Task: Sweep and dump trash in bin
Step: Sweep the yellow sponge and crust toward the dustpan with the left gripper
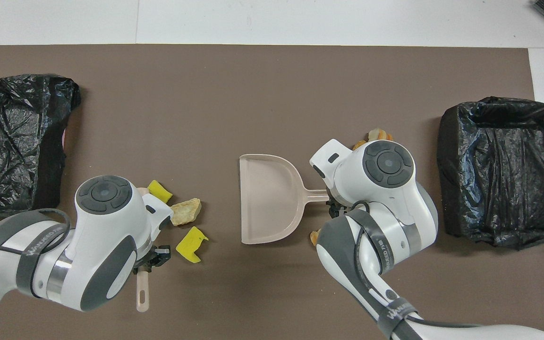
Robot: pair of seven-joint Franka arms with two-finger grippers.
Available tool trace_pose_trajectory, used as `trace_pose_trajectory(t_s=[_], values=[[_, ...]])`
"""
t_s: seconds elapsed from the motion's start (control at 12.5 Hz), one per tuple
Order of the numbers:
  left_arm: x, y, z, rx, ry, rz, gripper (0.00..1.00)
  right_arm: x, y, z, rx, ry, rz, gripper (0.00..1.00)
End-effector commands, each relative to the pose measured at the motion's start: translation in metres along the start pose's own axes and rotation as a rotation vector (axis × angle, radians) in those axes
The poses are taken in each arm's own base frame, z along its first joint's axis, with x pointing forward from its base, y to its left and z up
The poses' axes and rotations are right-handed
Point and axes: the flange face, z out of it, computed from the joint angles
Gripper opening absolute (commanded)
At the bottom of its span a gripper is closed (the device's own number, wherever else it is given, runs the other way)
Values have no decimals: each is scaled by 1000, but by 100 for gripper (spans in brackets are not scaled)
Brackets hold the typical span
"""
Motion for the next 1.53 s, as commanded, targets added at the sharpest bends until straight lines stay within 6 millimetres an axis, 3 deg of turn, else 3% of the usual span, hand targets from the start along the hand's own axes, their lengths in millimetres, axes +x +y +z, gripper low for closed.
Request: trace_pose_trajectory(t_s=[0.0,0.16,0.4,0.56,0.8,1.12,1.28,1.44], values=[[-4,5,7,-90,41,-58,0,-1,-5,-3,-16,16,19,0],[-4,25,17,-109,31,-40,0,-1,-5,-3,-16,16,19,0],[-8,45,10,-202,28,-37,0,-1,-5,-3,-16,16,19,0],[-15,70,7,-242,60,2,0,-1,-5,-3,-16,16,19,0],[-28,112,-13,-318,83,66,0,-1,-5,-3,-16,16,19,0],[-43,162,-55,-341,119,174,0,-1,-5,-3,-16,16,19,0],[-47,158,-76,-344,116,181,0,-1,-5,-3,-16,16,19,0],[-60,137,-101,-327,89,184,0,-1,-5,-3,-16,16,19,0]])
